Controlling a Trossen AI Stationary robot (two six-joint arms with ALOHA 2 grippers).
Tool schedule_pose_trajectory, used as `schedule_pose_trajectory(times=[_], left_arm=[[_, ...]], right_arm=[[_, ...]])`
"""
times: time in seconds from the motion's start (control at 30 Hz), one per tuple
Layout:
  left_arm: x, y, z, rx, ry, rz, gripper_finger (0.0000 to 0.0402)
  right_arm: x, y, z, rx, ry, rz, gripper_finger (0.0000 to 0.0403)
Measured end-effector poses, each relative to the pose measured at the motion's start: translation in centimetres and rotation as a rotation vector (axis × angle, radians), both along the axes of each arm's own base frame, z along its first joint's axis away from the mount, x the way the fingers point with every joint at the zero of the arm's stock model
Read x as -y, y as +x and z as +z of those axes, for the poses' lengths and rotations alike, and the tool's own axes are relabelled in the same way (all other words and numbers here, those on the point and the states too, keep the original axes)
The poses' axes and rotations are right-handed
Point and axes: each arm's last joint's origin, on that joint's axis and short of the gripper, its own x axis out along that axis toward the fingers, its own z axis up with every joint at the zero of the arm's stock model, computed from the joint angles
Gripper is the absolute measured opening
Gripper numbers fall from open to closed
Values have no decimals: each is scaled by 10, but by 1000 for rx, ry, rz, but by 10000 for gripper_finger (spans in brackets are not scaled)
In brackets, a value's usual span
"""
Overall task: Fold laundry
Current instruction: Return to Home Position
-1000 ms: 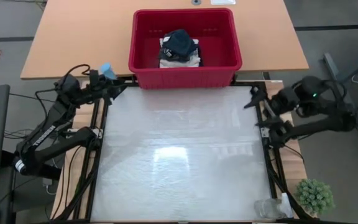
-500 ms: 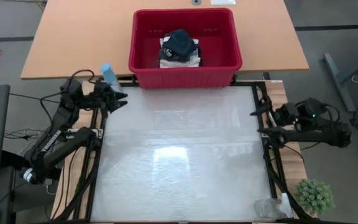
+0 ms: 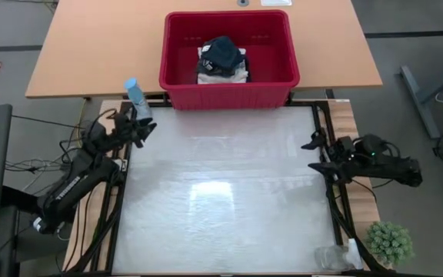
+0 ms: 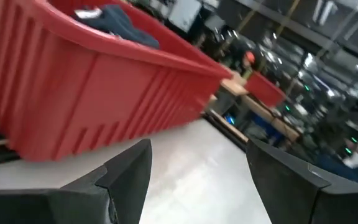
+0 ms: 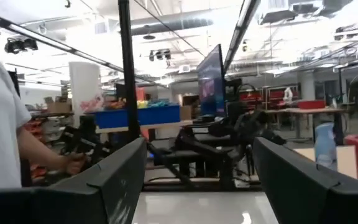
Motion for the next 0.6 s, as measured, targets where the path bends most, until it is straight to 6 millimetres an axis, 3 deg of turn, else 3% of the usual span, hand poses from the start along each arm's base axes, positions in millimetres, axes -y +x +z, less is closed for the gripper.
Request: schedule_pose_trajectory(times=[0.1,0.27,0.4,0.6], left_arm=[[6,3,-21,26,-20,51,251],[18,17,-54,89,-18,-7,251],[32,25,-53,45,52,-104,251],[51,32,-58,17,4,-244,251]], right_arm=[[1,4,-11,8,13,-23,316],[5,10,-27,-55,25,-60,316],[10,13,-35,-70,1,-131,316],[21,20,-63,-126,15,-217,316]])
